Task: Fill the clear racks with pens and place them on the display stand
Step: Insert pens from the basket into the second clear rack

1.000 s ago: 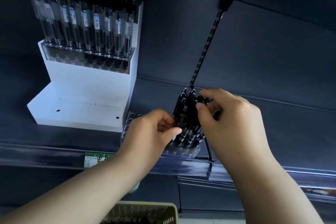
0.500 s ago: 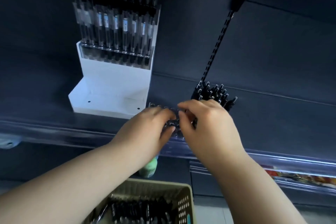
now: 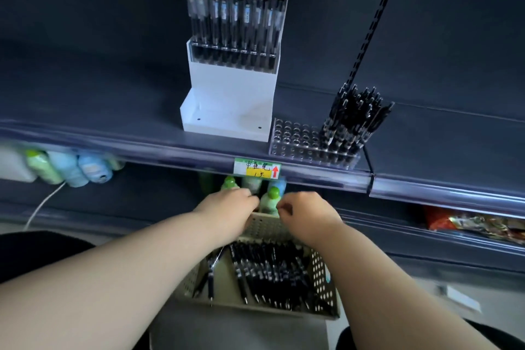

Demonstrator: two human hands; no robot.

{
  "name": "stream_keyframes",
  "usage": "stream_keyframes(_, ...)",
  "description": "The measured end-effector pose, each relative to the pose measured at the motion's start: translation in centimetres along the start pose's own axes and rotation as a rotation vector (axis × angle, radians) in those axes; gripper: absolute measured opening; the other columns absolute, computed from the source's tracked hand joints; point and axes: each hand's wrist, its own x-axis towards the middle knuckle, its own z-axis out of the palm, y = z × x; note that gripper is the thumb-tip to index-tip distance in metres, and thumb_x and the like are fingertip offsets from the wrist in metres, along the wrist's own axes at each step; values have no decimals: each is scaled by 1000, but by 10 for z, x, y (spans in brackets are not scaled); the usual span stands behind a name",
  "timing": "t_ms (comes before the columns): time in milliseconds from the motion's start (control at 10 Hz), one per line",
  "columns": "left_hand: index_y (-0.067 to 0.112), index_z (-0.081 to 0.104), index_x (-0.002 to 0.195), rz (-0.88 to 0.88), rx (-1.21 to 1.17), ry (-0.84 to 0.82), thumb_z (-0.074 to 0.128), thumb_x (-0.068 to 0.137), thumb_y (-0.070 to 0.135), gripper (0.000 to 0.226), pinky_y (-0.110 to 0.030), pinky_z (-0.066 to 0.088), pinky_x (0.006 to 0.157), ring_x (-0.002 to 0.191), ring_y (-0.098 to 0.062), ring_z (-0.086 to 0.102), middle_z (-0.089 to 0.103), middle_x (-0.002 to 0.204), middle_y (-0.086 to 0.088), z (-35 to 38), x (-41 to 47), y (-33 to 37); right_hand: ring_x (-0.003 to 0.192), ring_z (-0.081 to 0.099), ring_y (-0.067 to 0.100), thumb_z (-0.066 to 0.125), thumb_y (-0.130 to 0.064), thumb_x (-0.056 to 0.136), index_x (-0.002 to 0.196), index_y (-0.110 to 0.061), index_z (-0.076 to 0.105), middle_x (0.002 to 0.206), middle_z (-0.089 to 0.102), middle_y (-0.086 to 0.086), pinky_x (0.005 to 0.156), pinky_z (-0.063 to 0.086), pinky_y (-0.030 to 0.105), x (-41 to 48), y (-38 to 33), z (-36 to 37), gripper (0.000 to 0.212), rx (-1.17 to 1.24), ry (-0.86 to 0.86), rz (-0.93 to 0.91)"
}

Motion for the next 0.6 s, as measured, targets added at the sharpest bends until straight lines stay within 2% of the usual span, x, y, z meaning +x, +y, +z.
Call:
stream_keyframes(100,15,55,110,-65,-10,-161,48,89,13,23,-42,50,85,107,-28,53,52,112,-4,28,-11,-5,96,62,27,48,-23,88,105,-17,66,107,66,8,81,50,30,-4,18,42,26,25,-138,141)
stream_keyframes(200,13,56,115,-154,-25,-296,47,90,8,28,-36,48,86,105,-29,56,52,118,-7,58,-18,-7,103,61,28,49,-13,88,111,-11,66,113,65,12,87,49,28,-6,29,82,29,77,-242,248)
stream_keyframes(300,9,55,124,-273,-62,-372,42,94,9,33,-31,42,90,115,-29,53,54,127,-11,83,-16,-5,102,61,27,51,-9,88,112,-11,65,114,64,12,90,49,29,0,27,109,28,139,-284,294)
stream_keyframes(400,-3,48,130,-298,-136,-383,34,99,6,36,-14,41,78,124,-30,46,49,135,-19,101,-7,-2,105,59,27,51,-8,87,112,-11,65,115,63,11,92,49,30,10,14,127,29,183,-295,279)
stream_keyframes(500,-6,57,118,-714,-492,-338,35,99,11,33,-22,39,73,116,-31,53,56,127,-19,125,2,3,110,58,27,49,-6,87,116,-11,63,118,62,11,95,47,30,21,0,141,32,226,-314,260)
stream_keyframes(600,-3,60,116,-952,-709,-296,34,99,12,35,-29,42,88,116,-31,54,59,125,-19,148,12,5,117,54,28,48,-6,87,122,-10,58,125,58,13,99,44,30,33,-5,153,37,273,-348,302)
